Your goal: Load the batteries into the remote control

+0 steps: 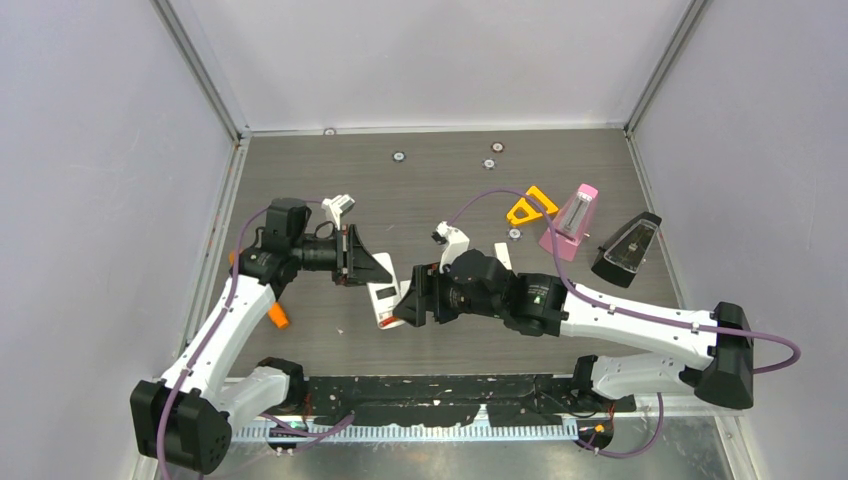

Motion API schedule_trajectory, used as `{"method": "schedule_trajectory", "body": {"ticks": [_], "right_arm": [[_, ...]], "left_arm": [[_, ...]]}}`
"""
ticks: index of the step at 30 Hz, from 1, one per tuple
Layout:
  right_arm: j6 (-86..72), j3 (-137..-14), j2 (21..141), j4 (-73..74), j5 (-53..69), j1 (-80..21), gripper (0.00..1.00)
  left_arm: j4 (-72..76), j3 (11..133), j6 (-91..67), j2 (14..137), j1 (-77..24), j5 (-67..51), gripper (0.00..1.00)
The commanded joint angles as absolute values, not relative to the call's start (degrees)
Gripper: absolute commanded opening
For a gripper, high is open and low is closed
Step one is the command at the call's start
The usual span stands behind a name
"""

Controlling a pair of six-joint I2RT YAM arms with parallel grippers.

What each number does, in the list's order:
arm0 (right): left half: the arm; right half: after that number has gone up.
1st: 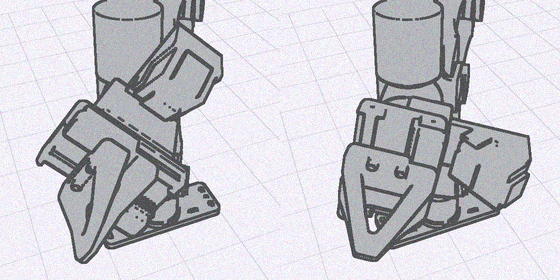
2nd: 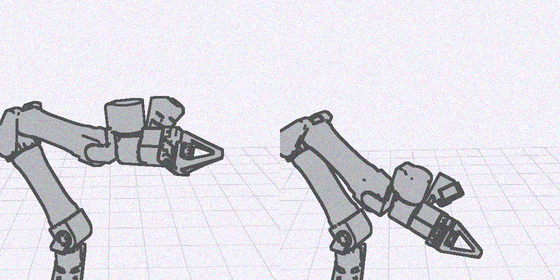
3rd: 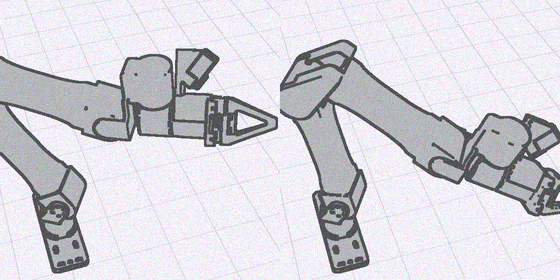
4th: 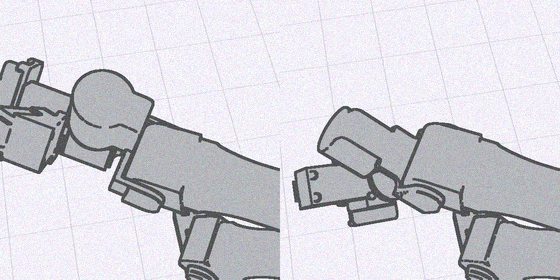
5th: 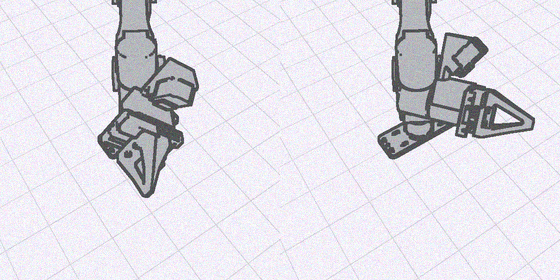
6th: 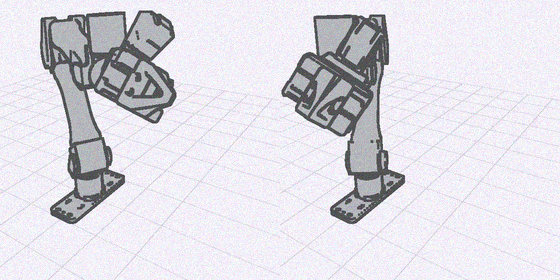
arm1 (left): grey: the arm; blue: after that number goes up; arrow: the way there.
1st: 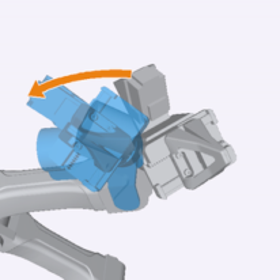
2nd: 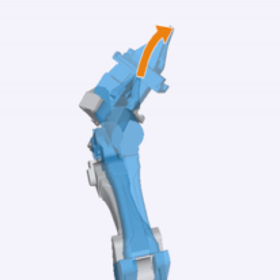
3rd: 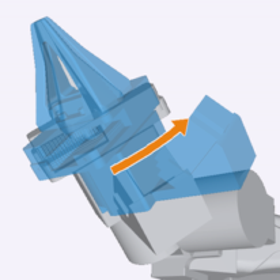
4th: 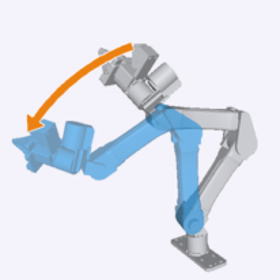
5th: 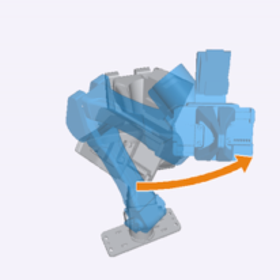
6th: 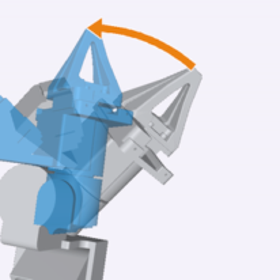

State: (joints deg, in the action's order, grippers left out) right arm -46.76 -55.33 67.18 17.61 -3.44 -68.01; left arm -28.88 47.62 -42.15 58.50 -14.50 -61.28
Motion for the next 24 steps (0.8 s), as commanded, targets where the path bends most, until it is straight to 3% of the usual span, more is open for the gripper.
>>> {"method": "schedule_trajectory", "body": {"ticks": [1, 15, 24], "right_arm": [[-47.8, -55.1, 67.3, 15.9, -3.5, -67.9, 0.73], [-50.9, -54.1, 67.0, 16.6, -4.8, -67.9, 0.61], [-51.3, -54.3, 65.9, 16.6, -5.2, -67.9, 0.65]], "left_arm": [[-25.4, 47.4, -43.8, 58.4, -14.6, -61.4, 0.0], [-24.9, 47.3, -44.2, 58.3, -14.6, -60.2, 0.0], [-24.1, 47.3, -44.9, 58.5, -14.6, -59.5, 0.0]]}}
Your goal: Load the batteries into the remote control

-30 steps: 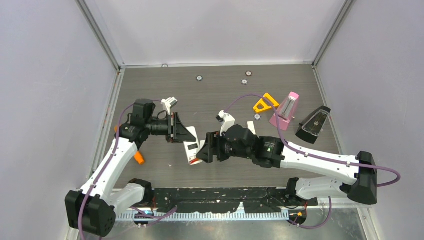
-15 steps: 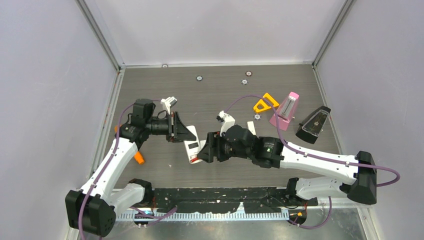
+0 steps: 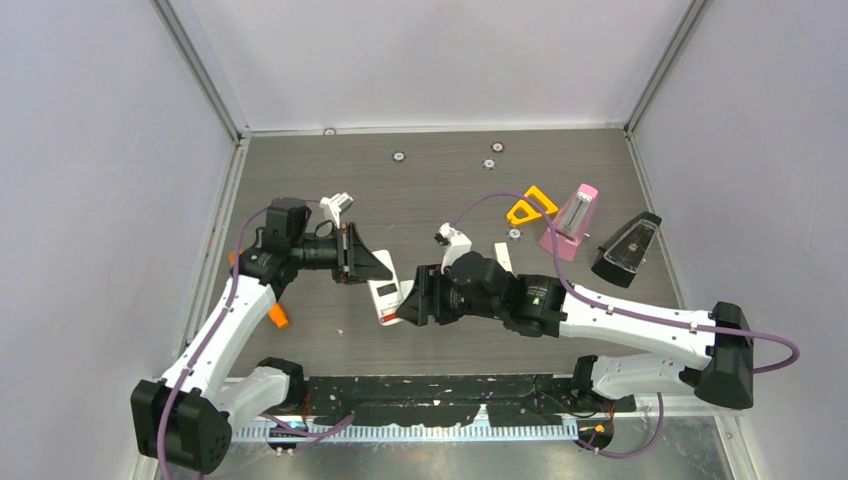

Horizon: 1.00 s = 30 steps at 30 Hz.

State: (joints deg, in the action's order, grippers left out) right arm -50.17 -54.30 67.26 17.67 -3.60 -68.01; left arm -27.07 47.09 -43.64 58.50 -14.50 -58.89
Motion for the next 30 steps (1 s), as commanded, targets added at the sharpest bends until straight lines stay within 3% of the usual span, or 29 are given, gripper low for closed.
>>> {"method": "schedule_trajectory", "body": {"ticks": [1, 9, 15, 18, 30], "right_arm": [[-51.4, -54.5, 65.8, 16.7, -5.3, -67.9, 0.68], [-53.3, -54.3, 62.6, 17.2, -6.6, -67.8, 0.81], [-51.0, -54.9, 62.7, 15.5, -3.2, -67.8, 1.0], [-48.9, -56.2, 64.9, 14.5, 0.1, -67.8, 0.95], [-48.8, -56.0, 69.2, 7.7, 7.0, -67.8, 0.95]], "left_arm": [[-24.2, 47.1, -44.8, 58.4, -14.6, -59.6, 0.0], [-25.1, 46.9, -43.6, 58.8, -14.6, -60.1, 0.0], [-25.0, 46.9, -43.6, 58.7, -14.6, -60.9, 0.0], [-25.0, 46.9, -43.6, 58.3, -14.6, -61.5, 0.0], [-25.5, 46.9, -42.9, 58.0, -14.6, -62.9, 0.0]]}}
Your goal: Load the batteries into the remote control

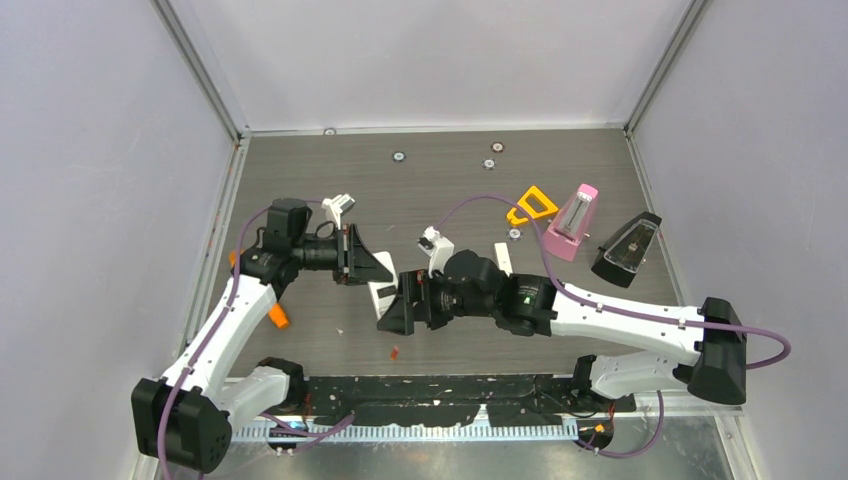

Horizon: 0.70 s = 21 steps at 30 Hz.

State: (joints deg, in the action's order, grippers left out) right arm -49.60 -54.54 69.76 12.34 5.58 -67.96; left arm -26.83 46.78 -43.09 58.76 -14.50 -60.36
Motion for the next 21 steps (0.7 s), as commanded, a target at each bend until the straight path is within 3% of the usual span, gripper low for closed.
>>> {"method": "schedule_trajectory", "body": {"ticks": [1, 9, 15, 21], "right_arm": [[-48.9, -56.1, 69.3, 7.6, 7.0, -67.8, 0.96], [-48.2, -56.2, 69.5, 9.3, 5.9, -67.8, 0.95], [-39.6, -54.5, 65.2, 16.8, 0.3, -67.8, 0.99], [-34.1, -54.3, 70.2, 22.7, -11.8, -74.8, 0.82]], "left_arm": [[-25.5, 46.9, -42.9, 58.0, -14.6, -63.0, 0.0], [-26.5, 47.2, -41.9, 58.3, -14.6, -60.5, 0.0], [-38.3, 50.9, -32.8, 60.3, -14.5, -43.0, 0.0], [-41.1, 52.0, -32.2, 58.6, -13.9, -29.1, 0.0]]}}
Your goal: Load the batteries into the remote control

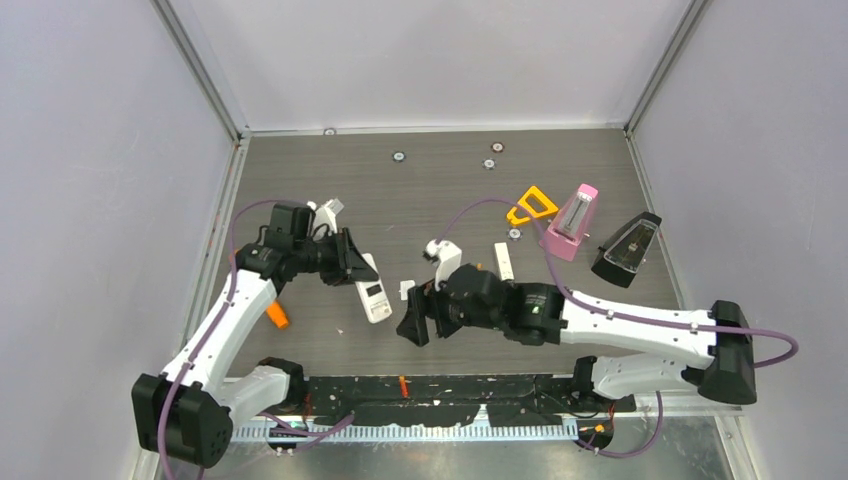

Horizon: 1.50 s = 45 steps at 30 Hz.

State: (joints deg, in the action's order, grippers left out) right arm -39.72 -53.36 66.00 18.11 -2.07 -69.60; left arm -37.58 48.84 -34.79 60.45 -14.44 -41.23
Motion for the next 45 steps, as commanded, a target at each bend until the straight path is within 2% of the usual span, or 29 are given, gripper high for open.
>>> {"method": "schedule_trajectory", "body": {"ticks": [1, 8, 12, 18, 25, 28, 30, 31, 35, 40, 45], "right_arm": [[-34.2, -54.9, 71.9, 24.2, -13.0, -76.1, 0.79], [-38.8, -65.5, 90.7, 31.7, -20.6, -86.3, 0.63], [-39.8, -68.3, 96.1, 33.5, -18.2, -88.5, 0.56], [-42.5, -69.5, 100.9, 33.3, -14.7, -89.5, 0.43], [-45.6, -69.6, 104.2, 33.4, -13.1, -89.6, 0.36], [-46.3, -69.4, 104.9, 33.2, -12.7, -89.6, 0.33], [-46.8, -69.1, 105.2, 33.0, -12.4, -89.6, 0.28], [-47.1, -68.8, 105.1, 32.9, -12.4, -89.6, 0.21], [-48.9, -67.4, 103.8, 32.9, -13.2, -89.4, 0.07], [-51.5, -64.6, 97.3, 33.4, -16.1, -88.2, 0.05], [-55.0, -60.3, 86.2, 35.0, -18.5, -83.6, 0.05]], "left_arm": [[-41.7, 52.3, -32.2, 57.9, -13.9, -26.7, 0.0], [-45.7, 54.0, -33.6, 51.7, -13.2, -11.7, 0.0], [-46.2, 54.0, -34.9, 48.5, -13.0, -7.3, 0.0], [-46.0, 53.0, -36.2, 44.9, -12.8, -5.2, 0.0], [-45.9, 52.5, -37.0, 43.2, -12.8, -5.7, 0.0], [-45.7, 52.4, -37.2, 43.2, -12.7, -6.2, 0.0], [-45.5, 52.4, -37.3, 43.2, -12.8, -6.5, 0.0], [-45.5, 52.4, -37.3, 43.2, -12.8, -6.6, 0.0], [-44.7, 51.9, -37.2, 42.6, -12.7, -7.8, 0.0], [-39.4, 48.3, -38.2, 39.4, -12.7, -10.3, 0.0], [-23.8, 39.0, -44.9, 36.1, -12.7, -18.3, 0.0]]}}
